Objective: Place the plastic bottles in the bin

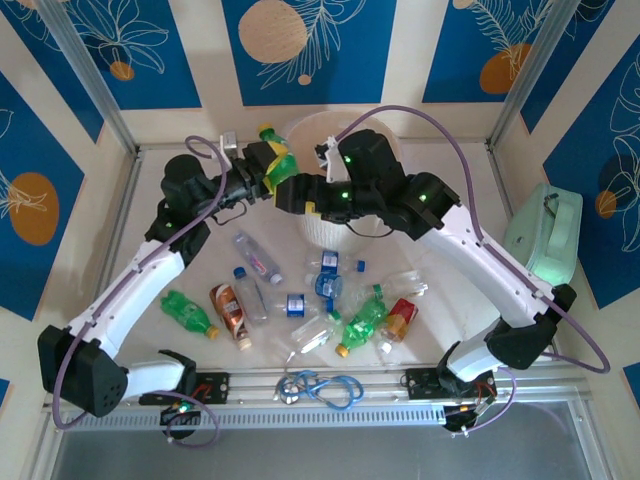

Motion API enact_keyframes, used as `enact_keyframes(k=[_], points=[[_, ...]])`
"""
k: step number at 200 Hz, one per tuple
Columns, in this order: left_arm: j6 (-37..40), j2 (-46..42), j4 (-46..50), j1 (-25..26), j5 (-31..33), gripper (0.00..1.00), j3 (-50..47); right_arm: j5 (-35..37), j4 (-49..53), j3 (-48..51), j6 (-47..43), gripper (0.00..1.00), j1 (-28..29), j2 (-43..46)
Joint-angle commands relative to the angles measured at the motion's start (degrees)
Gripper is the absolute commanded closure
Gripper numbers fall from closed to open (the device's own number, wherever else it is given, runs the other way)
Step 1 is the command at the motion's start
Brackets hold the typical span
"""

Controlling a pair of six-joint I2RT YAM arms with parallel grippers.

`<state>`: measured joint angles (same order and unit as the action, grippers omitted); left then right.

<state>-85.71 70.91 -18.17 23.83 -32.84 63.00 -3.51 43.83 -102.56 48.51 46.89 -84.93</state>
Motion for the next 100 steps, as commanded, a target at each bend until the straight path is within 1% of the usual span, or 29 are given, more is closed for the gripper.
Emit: enact_keyframes(k=[1,25,70,100], points=[[-2.5,0.51,-7.99,1.44,-2.18,0.42,0.13,-5.64,-3.75,1.82,2.26,0.15,-1.89,1.64],[-2.27,1.33,-7.23,2.57,-2.98,0.42,0.3,-8.82,-7.75,4.54,4.43,0.16,-4.03,3.41],[-4.25,2.41,-11.6,3.73,-3.28,0.42,-0.69,-11.57,-12.54,8.37,8.25,0.17,-7.72,5.2],[-5.42,2.98,-13.82,4.07,-3.2,0.43,-0.95,-12.92,-13.76,8.78,8.92,0.26,-7.79,4.66]])
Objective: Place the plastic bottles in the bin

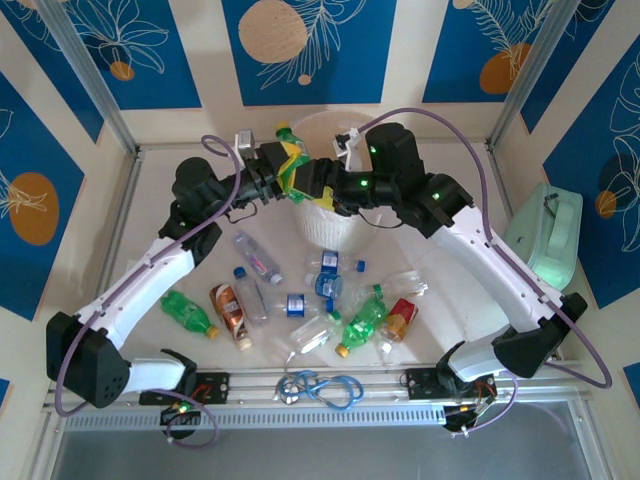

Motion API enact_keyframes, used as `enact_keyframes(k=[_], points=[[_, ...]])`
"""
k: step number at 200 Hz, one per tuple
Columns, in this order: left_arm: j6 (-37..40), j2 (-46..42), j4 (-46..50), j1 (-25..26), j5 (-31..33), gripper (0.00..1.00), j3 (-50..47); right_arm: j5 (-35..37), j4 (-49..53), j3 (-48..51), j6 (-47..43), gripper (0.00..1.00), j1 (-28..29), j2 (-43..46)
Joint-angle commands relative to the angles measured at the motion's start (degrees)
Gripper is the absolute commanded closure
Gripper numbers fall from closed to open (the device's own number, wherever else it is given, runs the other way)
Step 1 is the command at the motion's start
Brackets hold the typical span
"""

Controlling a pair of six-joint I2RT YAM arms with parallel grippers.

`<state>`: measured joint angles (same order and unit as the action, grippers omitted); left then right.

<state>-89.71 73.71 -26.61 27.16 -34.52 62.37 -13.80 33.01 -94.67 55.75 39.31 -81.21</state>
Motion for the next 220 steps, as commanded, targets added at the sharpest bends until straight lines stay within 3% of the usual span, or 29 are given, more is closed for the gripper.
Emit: enact_keyframes(k=[1,91,97,106,115,149,187,220], points=[[-1.42,0.15,-5.34,0.77,-1.51,0.43,-0.32,-2.63,-2.95,0.89,1.66,0.26,-0.2,0.91],[0.67,0.48,-3.98,0.97,-2.42,0.41,-1.22,-1.54,-2.95,2.24,1.56,0.45,-0.55,1.93],[1.0,0.37,-3.49,0.97,-2.31,0.38,-1.35,-1.49,-2.91,2.29,1.47,0.46,-0.62,2.0],[2.04,0.03,-1.83,0.95,-1.96,0.25,-1.44,-1.28,-2.64,2.3,1.18,0.47,-0.64,2.12],[3.78,-0.58,0.86,0.97,-1.26,0.01,-1.29,-0.94,-2.0,1.98,0.75,0.48,-0.72,2.28],[17.07,-2.8,18.44,0.62,1.04,0.0,4.22,2.5,5.06,-2.51,-3.7,0.49,-2.48,1.94],[37.69,-6.17,47.31,0.53,15.34,0.0,14.59,9.75,16.03,-10.94,-11.09,0.49,-5.87,-0.61],[45.72,-9.85,62.91,0.52,31.46,0.0,17.04,13.77,22.41,-17.43,-16.22,0.49,-9.82,-5.39]])
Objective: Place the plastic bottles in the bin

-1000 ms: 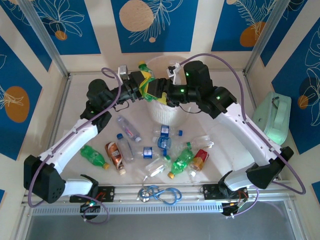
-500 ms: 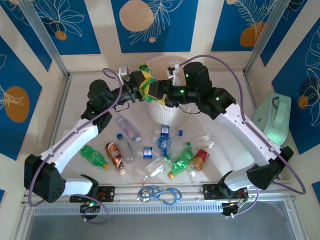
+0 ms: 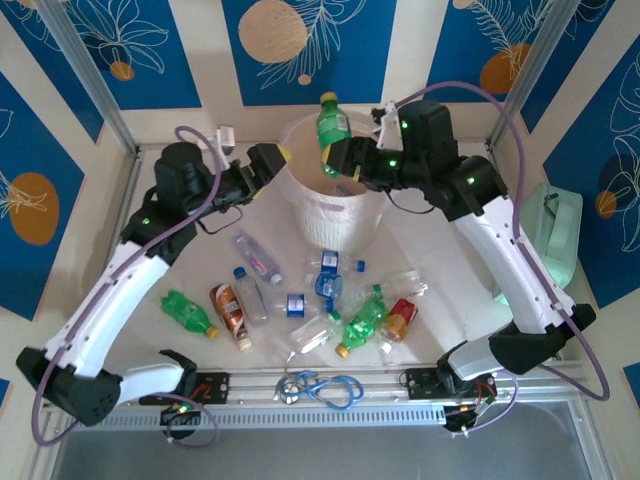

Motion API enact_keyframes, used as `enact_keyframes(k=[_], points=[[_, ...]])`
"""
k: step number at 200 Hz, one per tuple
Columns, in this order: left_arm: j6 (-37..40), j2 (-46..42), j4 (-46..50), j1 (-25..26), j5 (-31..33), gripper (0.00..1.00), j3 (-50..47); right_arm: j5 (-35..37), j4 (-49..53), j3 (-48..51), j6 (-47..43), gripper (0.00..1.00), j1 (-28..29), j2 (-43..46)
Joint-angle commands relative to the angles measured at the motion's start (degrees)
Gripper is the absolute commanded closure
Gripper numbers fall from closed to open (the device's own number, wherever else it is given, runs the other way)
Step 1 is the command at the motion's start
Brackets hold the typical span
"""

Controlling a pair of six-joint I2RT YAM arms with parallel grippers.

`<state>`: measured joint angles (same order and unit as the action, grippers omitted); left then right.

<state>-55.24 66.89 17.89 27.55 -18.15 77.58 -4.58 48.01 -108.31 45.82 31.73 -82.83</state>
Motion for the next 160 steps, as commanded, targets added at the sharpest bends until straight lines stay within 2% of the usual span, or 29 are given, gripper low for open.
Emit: enact_keyframes(k=[1,29,46,79,97,109,135,160], points=[[11.41,-3.19,18.85,0.08,15.74,0.0,1.81,4.56,7.52,-3.95,-6.42,0.49,-2.34,-3.93],[12.68,-6.73,32.22,-0.19,30.87,0.0,-0.17,5.88,9.28,-7.04,-9.01,0.49,-4.5,-7.9],[11.11,-8.81,38.38,-1.54,34.41,0.0,-3.28,6.38,10.19,-8.57,-9.85,0.49,-5.58,-10.01],[8.71,-14.59,42.7,-4.16,35.9,0.01,-11.2,6.84,11.43,-10.28,-11.23,0.46,-7.07,-13.23],[7.07,-16.09,44.88,-5.62,35.2,0.01,-14.08,7.67,12.88,-11.75,-11.74,0.3,-7.29,-14.6],[6.62,-15.9,46.33,-6.57,34.21,0.02,-15.48,8.24,13.67,-12.52,-11.68,0.25,-7.29,-14.67],[3.84,-15.58,48.45,-8.87,33.17,0.04,-19.05,7.92,12.87,-11.48,-10.93,0.23,-6.63,-12.11],[0.35,-15.62,47.25,-11.69,28.53,0.1,-23.72,8.46,12.46,-10.06,-10.84,0.23,-4.19,-8.75]])
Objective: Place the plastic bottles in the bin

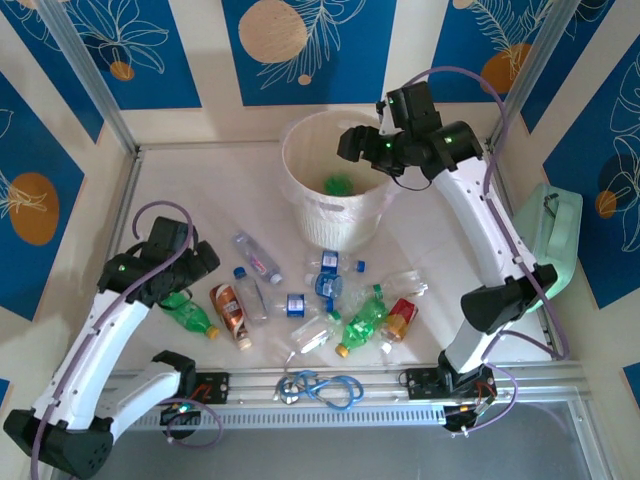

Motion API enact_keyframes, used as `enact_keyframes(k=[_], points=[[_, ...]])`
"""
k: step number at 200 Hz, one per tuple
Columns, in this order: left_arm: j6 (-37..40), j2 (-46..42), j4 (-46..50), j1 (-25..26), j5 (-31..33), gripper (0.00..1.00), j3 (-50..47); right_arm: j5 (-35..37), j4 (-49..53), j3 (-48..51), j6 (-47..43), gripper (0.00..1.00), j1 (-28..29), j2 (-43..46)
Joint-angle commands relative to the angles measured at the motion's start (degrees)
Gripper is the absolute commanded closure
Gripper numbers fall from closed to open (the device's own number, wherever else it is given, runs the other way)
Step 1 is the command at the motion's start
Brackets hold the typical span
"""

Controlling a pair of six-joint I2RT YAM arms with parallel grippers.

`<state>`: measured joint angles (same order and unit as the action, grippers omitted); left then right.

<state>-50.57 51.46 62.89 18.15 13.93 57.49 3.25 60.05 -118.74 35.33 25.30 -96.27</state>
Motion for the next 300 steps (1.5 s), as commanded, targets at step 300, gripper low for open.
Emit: enact_keyframes(k=[300], points=[[-4.26,24.55,-23.15,-15.25,-5.94,0.3,-23.09,5.1,-5.27,27.17,8.44,0.25,20.39,22.72]])
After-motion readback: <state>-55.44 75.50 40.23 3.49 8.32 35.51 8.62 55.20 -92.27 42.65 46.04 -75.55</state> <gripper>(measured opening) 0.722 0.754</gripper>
